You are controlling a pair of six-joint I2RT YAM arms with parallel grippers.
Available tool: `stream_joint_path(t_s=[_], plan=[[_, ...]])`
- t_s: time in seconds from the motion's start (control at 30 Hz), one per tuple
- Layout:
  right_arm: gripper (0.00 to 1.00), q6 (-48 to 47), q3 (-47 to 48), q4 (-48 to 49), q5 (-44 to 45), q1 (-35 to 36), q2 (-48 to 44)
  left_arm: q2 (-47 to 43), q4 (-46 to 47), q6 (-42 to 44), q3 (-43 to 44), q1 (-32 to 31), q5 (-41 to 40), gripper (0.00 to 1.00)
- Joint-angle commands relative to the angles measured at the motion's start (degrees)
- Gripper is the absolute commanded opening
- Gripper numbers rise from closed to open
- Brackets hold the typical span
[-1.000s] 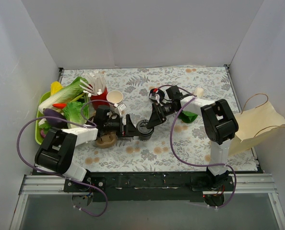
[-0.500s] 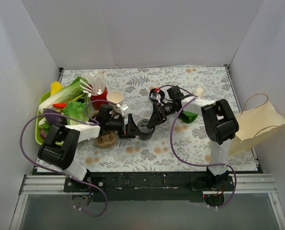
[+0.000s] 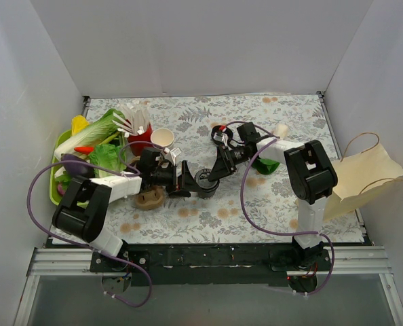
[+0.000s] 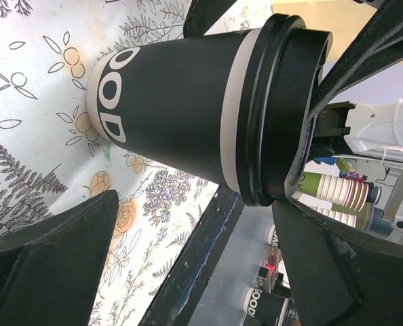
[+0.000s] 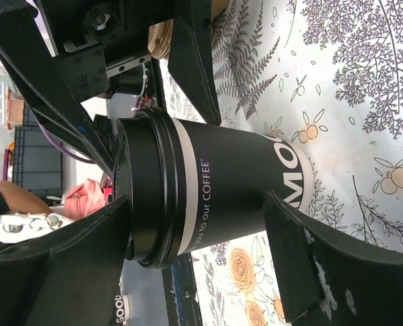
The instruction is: Pack the takeout coffee
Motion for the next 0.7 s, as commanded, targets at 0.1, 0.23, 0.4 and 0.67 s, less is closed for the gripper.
stream_joint_path(t_s=[0.1, 0.23, 0.4, 0.67], plan=[[0.82, -0.9, -0.8, -2.2, 1.0, 1.0, 0.8, 1.7, -7.9, 6.7, 0.3, 0.4, -19.5, 0.92], [0.86, -5.9, 2.5, -5.7, 2.6, 1.0, -1.8, -4.2, -3.8, 10.4, 3.3, 0.3, -10.2, 0.97], [0.92, -14.4, 7.8, -11.9, 5.9, 0.9, -4.5, -5.0, -5.4, 14.0, 9.1, 0.3, 0.2, 0.98], [0.98, -23.0, 10.6, -16.7, 14.1, 0.9, -9.5, -3.0, -12.9, 21.7, 17.4, 0.4, 1.7, 0.98]])
